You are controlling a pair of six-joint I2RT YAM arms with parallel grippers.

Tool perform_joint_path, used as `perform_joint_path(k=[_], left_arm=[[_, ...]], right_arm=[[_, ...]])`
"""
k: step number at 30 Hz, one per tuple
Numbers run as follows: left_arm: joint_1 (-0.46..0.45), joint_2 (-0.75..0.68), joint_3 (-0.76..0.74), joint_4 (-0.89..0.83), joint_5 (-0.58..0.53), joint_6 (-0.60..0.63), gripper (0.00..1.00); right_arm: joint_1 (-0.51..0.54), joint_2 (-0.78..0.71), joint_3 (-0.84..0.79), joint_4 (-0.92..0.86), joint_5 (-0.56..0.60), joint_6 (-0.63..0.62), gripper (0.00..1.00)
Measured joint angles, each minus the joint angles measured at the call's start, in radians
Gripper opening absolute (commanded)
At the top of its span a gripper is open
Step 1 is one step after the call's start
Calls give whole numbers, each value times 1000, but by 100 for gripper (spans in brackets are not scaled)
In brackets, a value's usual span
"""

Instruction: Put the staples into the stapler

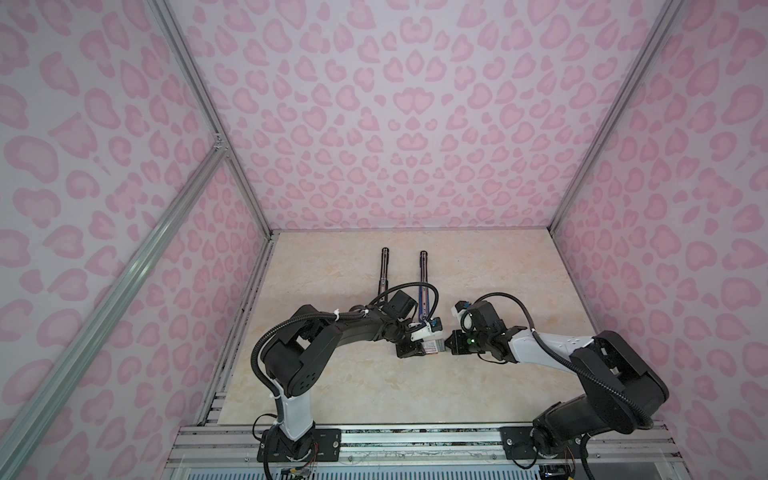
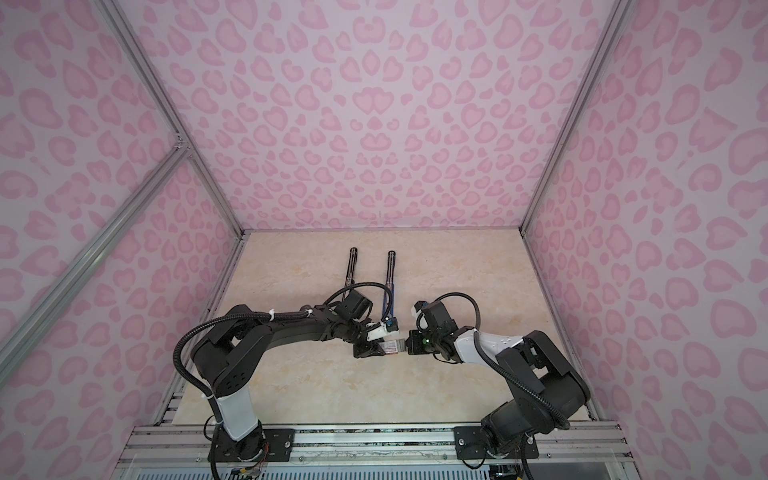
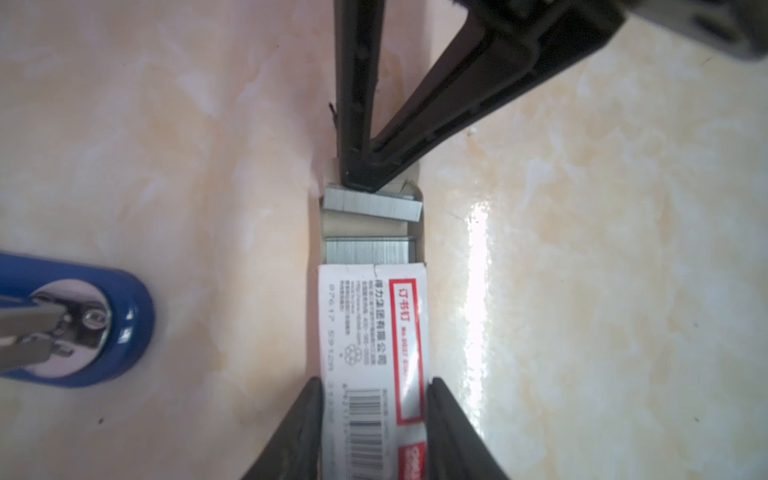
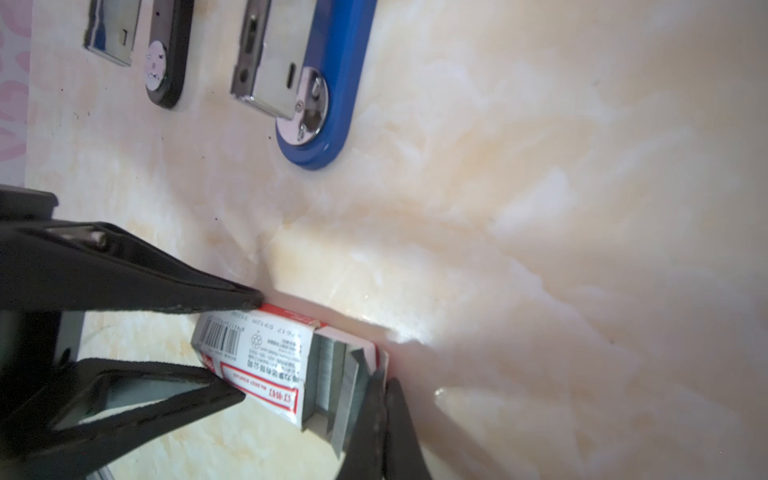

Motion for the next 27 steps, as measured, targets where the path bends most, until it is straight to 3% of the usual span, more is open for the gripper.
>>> perform_joint_path(k=[25,27], left_arm=[[-5,0,38,-71,-45,-55,37],[-4,0,44,-89,-48,-69,33]], right_arm=[[-105,-75,-16,-101,42,-21,0],[-111,-77,-16,-112,66,-16,0]])
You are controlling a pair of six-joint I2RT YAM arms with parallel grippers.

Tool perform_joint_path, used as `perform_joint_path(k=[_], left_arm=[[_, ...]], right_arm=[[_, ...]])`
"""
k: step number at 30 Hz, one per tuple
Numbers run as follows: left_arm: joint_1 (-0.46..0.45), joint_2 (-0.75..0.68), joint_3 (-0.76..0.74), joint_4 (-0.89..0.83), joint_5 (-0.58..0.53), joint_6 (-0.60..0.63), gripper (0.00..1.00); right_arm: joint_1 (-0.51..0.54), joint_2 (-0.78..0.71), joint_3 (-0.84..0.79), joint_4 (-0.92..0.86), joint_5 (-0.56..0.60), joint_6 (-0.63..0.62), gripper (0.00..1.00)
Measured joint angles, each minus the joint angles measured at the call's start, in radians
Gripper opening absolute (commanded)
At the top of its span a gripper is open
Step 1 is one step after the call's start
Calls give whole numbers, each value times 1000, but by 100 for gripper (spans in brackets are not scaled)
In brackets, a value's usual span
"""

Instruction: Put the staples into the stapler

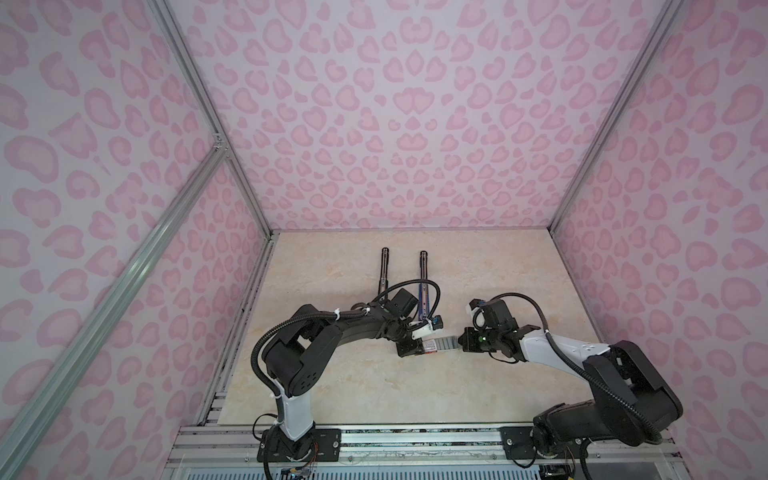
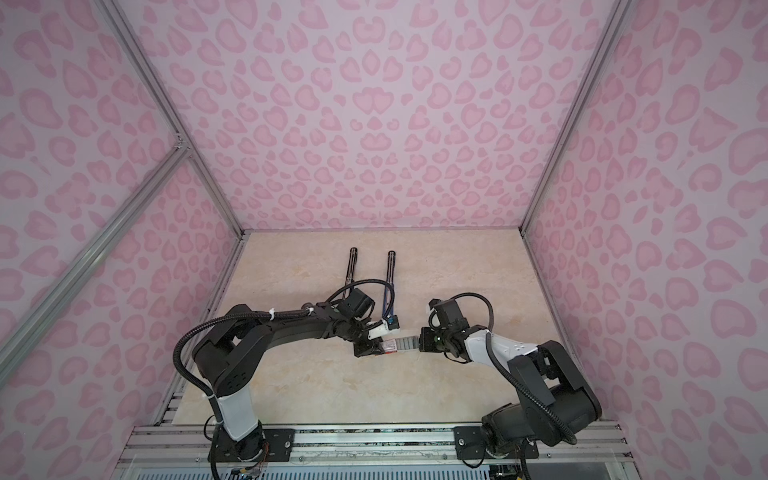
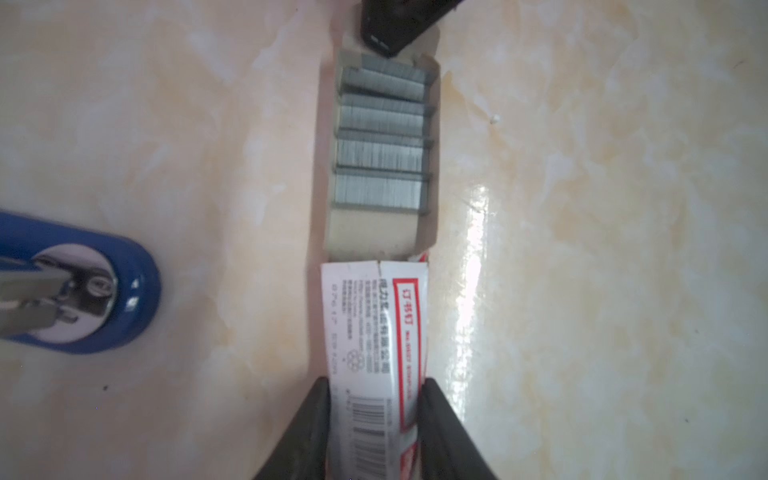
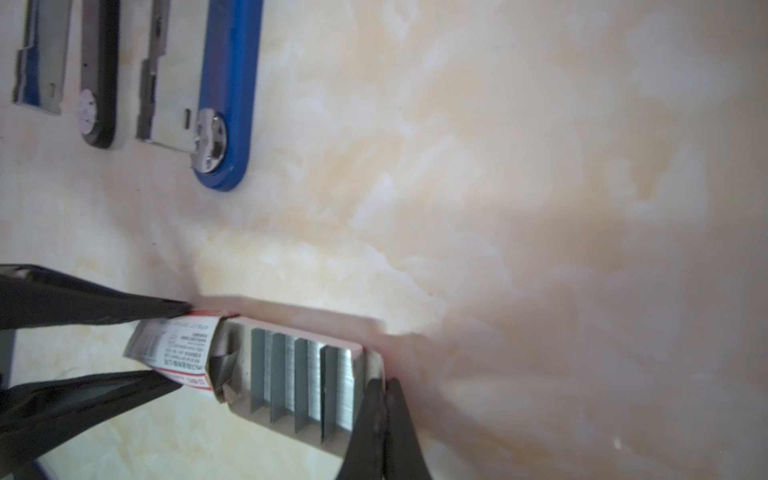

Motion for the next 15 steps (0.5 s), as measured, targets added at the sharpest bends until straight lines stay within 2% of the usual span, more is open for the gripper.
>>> perform_joint_path(k=[7,14,15], left_arm=[[-3,7,26,-43,-13,-83,35],[-11,-44,12,-105,-93,-205,35],[-11,-51,6,-109,-105,-219,40]], right_arm=[[-1,-8,0,-23,30,12,0],[-1,-8,-3,-14,32,19,0],[-1,-7,-3,-12,31,19,0]])
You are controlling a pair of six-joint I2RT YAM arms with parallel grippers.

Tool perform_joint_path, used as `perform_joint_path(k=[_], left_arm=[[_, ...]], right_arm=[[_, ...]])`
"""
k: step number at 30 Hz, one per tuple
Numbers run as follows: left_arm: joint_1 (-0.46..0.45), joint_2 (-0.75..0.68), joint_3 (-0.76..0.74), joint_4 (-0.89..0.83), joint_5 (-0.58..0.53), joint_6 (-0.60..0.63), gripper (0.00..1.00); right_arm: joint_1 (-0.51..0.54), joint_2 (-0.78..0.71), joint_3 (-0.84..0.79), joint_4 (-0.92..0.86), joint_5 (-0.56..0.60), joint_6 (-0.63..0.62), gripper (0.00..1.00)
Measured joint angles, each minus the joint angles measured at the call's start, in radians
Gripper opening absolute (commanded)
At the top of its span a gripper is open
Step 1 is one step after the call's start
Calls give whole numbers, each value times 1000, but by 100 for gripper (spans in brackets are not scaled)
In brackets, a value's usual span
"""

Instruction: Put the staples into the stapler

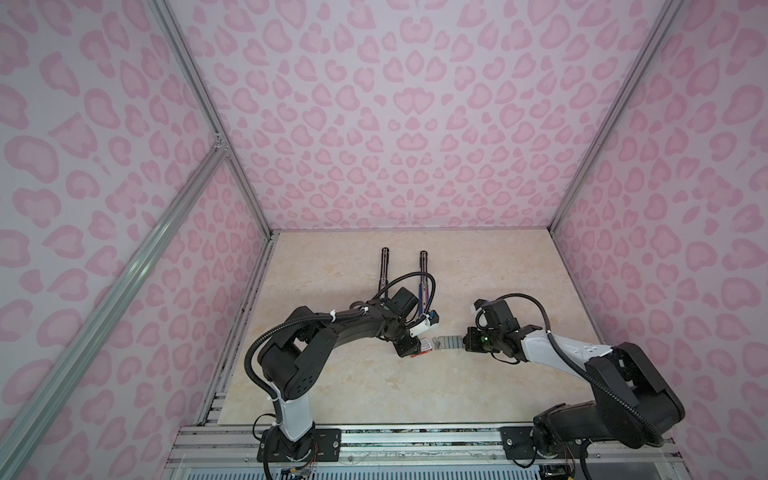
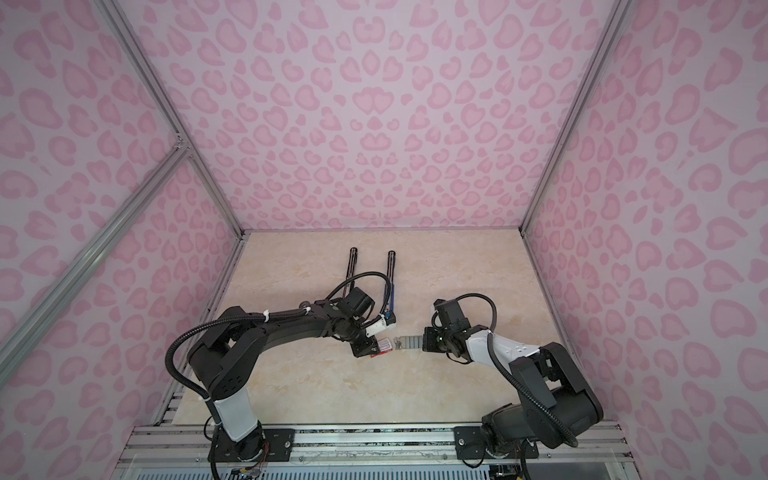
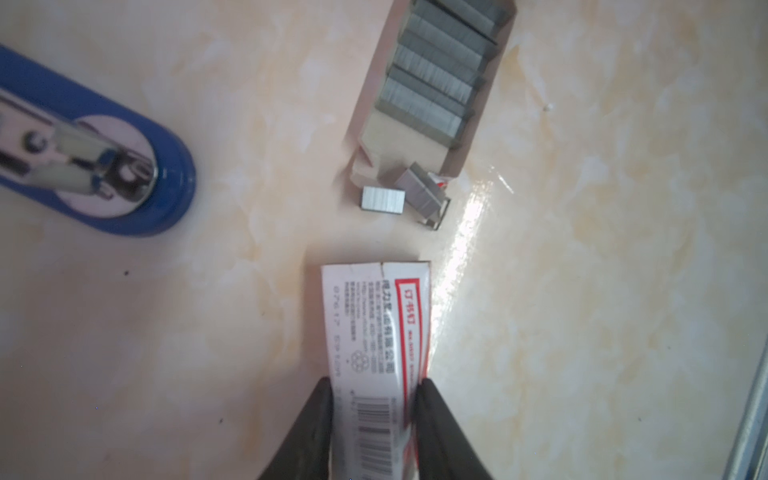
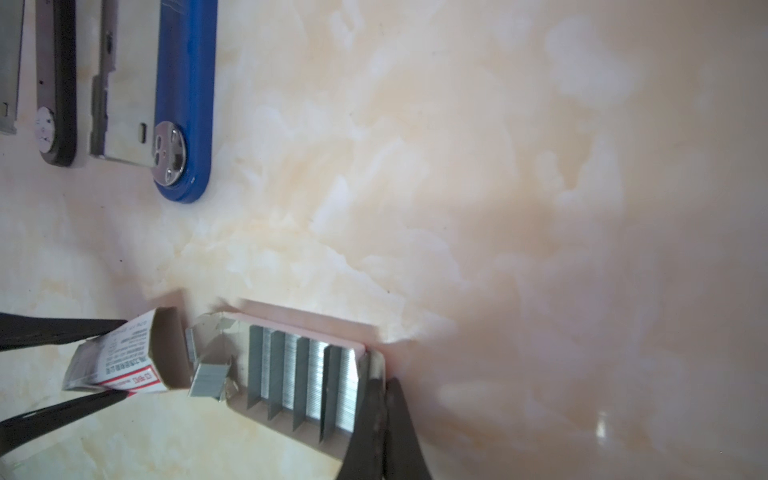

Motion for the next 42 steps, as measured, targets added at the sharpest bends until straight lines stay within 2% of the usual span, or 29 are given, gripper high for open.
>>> perform_joint_path(k=[7,15,24,30,35,41,42], left_arm=[[-1,-72,-65,-24,-85,-114,42],[-2,-165,-134,-23,-195,-353,50],[20,-209,-197,-44,-344,-605,51],[44,-283,-254,-62,-415,-704,52],[58,-373,-296,-78,-476,-762,57],[59,-441,-278,-103,-546,-828,60],[59,-443,-265,-109,-556,-838,60]], right_arm=[[24,16,2,27,-14,0,0],[92,56,20,69,-20,23,0],[180,135,41,195,-30,115,0],[227,165,61,221,-22,161,0],[262,193,81,242,-21,184,0],[297,212,98,253,-24,209,0],[300,213,100,252,-25,212,3]])
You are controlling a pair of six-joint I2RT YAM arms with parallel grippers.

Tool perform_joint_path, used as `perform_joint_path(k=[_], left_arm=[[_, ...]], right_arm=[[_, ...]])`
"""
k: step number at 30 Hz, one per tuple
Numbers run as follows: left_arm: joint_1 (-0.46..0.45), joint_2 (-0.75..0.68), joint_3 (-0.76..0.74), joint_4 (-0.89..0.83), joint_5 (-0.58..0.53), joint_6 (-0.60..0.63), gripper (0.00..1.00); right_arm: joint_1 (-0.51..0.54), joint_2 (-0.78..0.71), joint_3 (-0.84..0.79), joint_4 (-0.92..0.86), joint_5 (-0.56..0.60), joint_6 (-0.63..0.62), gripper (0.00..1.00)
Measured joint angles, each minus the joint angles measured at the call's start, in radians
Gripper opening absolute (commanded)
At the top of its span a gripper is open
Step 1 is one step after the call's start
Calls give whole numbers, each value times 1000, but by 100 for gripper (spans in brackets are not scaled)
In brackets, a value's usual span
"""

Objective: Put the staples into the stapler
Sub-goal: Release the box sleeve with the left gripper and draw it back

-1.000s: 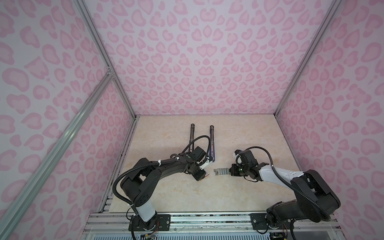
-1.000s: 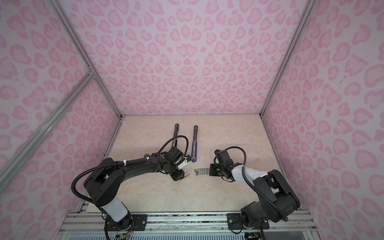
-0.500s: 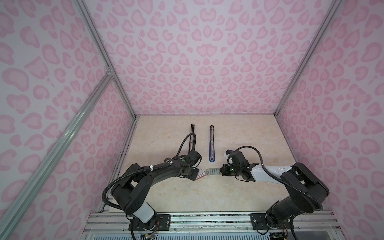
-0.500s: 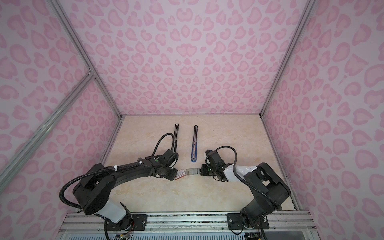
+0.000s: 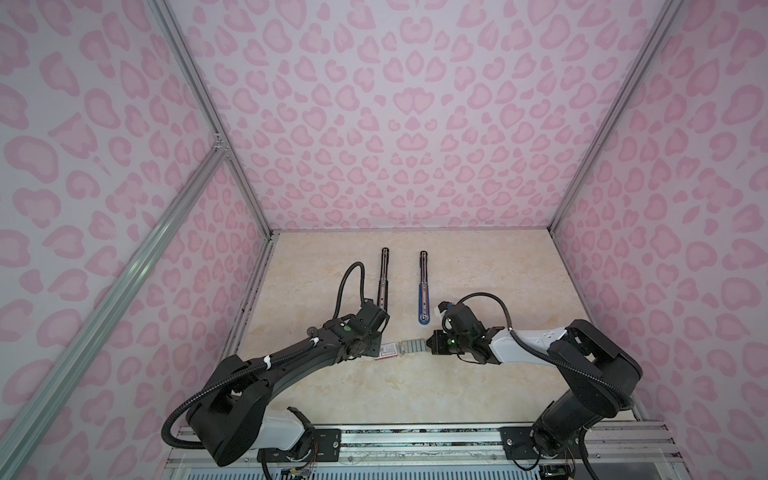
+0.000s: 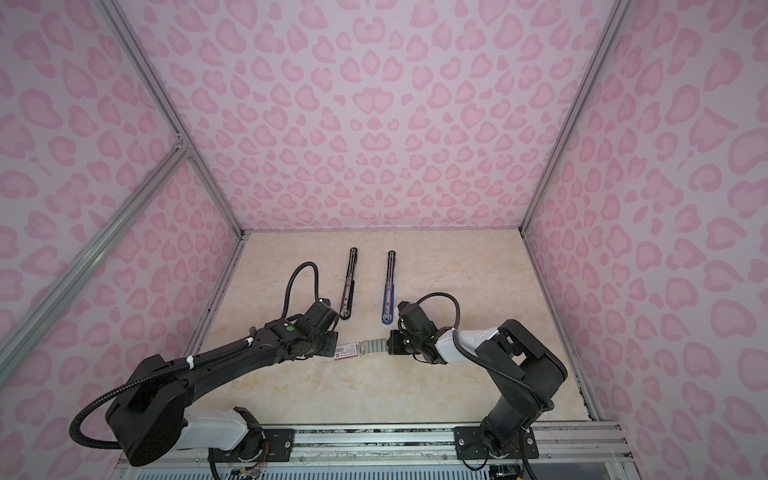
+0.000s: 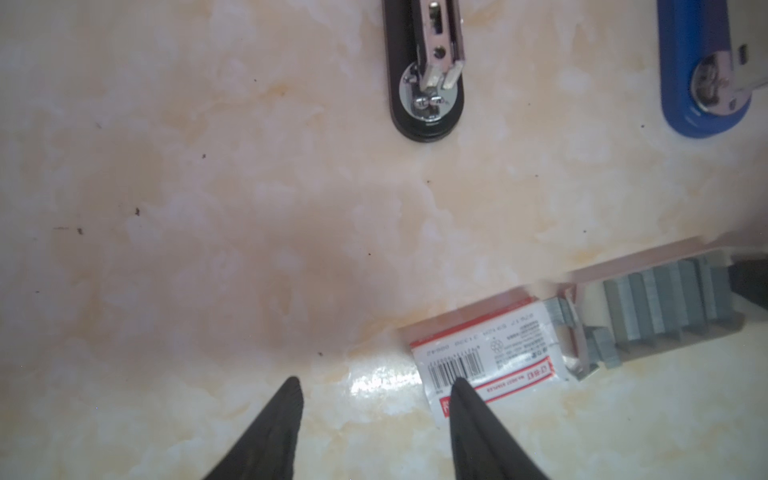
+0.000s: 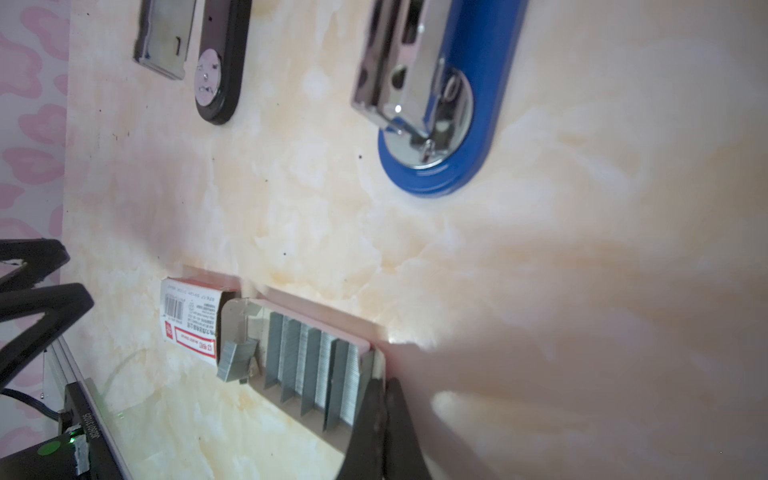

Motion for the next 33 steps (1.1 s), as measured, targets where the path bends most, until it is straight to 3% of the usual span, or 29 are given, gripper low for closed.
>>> perform_joint_path(k=[5,11,22,33], left_arm=[[0,8,61,-17,3,-45,60],[0,36,82,-12,76,-64,59],[-6,47,84,19,157,-65,57],[-10,51,106,40,239,-65,45]], right_arm=[[15,5,5,-1,-4,15,17],[10,-53,-6,-31,5,14,24],[6,-80,-16,-99,39,-19,16],[57,-29,4,-69,10,-27,15]])
